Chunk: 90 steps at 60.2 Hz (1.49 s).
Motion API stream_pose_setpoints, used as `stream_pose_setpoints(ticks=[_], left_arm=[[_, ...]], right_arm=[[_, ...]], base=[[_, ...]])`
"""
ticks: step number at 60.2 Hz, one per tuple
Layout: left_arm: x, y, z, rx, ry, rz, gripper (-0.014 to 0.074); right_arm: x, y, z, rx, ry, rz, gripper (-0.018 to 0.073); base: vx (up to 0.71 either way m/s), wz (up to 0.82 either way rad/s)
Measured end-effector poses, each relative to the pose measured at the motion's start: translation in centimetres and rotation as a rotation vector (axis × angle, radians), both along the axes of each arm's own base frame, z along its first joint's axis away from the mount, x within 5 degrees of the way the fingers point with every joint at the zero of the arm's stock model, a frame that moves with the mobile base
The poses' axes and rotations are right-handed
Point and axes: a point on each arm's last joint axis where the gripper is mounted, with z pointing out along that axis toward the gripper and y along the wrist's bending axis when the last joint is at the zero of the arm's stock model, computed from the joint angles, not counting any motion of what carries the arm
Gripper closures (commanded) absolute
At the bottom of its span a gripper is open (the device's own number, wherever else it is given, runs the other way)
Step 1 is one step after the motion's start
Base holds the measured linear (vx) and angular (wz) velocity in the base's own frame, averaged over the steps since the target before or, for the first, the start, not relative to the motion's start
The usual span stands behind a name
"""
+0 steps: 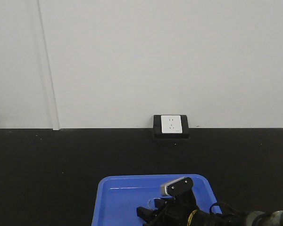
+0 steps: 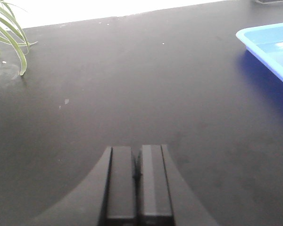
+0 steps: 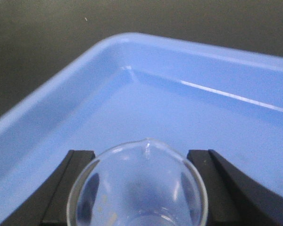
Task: Move beaker to silver tray on left bench
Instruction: 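Close the right gripper around the clear glass beaker, then lift the beaker out of the blue tray with the right gripper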
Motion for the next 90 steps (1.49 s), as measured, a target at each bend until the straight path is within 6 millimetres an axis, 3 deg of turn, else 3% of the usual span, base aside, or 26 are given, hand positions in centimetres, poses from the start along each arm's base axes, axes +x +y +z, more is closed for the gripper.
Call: stream_pose_setpoints(ticks=[9, 17, 23, 36, 48, 57, 68, 90], left_arm=[[0.0, 0.0, 0.0, 0.000, 0.000, 0.000, 0.0595], [0.0, 0.0, 0.0, 0.000, 0.000, 0.000, 0.0595], [0.0, 0.0, 0.0, 0.000, 0.000, 0.000, 0.0595], [0.0, 0.0, 0.0, 0.000, 0.000, 0.000, 0.0595], [0.0, 0.0, 0.0, 0.000, 0.000, 0.000, 0.0595], [0.0, 0.0, 0.0, 0.000, 0.000, 0.000, 0.0595], [0.0, 0.0, 0.0, 0.000, 0.000, 0.000, 0.0595], [0.0, 0.0, 0.0, 0.000, 0.000, 0.000, 0.0595]], right_arm=[[-1.0, -0.6, 3.6, 0.000, -0.004, -0.031, 0.0573], [-3.1, -2.2, 8.0, -0.060, -0.024, -0.095, 0.0573], [-5.8, -3.9, 12.3, -0.101, -0.073, -0.158, 0.0573], [-13.8, -8.4, 17.6, -0.167, -0.151, -0.299, 0.0573], [-20.5, -11.5, 17.6, -0.189, -0.225, -0.360, 0.0573], [-23.1, -12.6, 17.1, -0.166, -0.272, -0.378, 0.0573], [-24.3, -13.0, 17.5, -0.139, -0.320, -0.389, 0.0571], [-24.4, -13.1, 17.5, -0.138, -0.323, -0.391, 0.0570]], base=[[0.00, 0.00], [0.00, 0.00], [0.00, 0.00], [0.00, 0.00], [0.00, 0.00], [0.00, 0.00], [0.00, 0.00], [0.00, 0.00]])
